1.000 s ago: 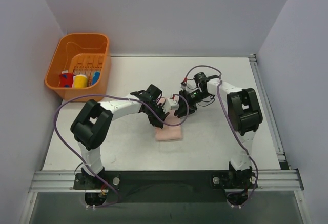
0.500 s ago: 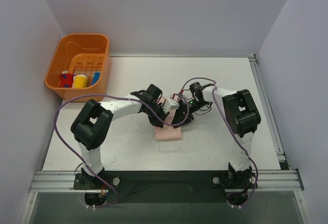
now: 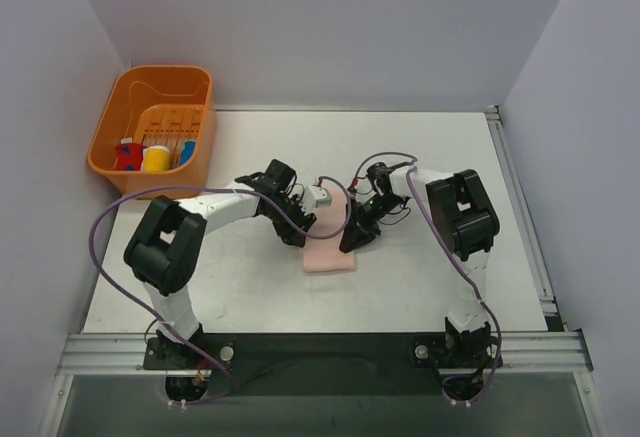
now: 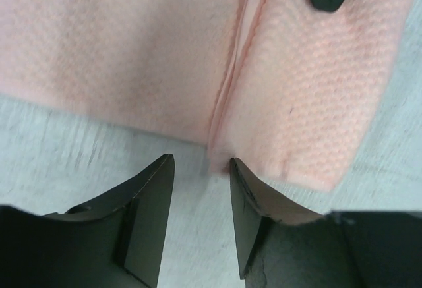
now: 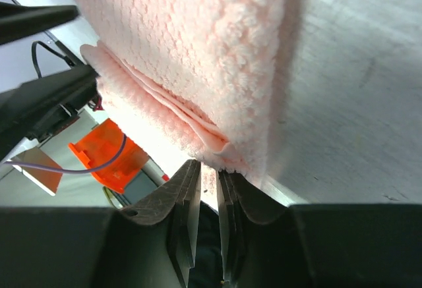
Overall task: Roll the towels
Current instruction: Roll the towel
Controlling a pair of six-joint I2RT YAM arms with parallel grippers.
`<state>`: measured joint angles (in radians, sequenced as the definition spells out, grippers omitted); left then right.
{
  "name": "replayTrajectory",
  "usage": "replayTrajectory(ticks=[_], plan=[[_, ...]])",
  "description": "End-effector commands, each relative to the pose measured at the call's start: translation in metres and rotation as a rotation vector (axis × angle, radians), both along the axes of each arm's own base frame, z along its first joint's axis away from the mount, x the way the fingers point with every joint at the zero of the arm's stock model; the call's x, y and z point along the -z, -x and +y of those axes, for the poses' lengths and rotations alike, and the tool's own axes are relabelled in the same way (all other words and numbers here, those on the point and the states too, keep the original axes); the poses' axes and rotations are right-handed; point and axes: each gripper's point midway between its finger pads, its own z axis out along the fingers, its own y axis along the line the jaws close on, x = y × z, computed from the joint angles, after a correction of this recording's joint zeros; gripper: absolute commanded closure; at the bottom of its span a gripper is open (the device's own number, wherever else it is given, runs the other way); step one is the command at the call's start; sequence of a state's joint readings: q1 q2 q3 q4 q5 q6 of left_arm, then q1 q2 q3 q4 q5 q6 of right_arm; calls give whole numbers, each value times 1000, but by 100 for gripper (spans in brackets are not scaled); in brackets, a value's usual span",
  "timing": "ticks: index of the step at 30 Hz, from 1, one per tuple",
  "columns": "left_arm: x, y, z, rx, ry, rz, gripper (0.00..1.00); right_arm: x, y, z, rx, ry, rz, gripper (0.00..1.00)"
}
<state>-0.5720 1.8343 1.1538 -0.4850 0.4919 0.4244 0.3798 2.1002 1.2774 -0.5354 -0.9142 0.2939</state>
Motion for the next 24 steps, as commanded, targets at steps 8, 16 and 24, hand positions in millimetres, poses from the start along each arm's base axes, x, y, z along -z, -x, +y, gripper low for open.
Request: replayTrajectory(ticks=[8,16,24], plan=[[-82,9,-1,111,12,-376,37,18,4,-18,-62,143,-42,80],[-58,52,-42,286,-120,-528,30,18,4,-18,-57,136,-32,78],[-34,56,-61,316,-159,-575,21,20,0,-15,-55,124,-24,76]])
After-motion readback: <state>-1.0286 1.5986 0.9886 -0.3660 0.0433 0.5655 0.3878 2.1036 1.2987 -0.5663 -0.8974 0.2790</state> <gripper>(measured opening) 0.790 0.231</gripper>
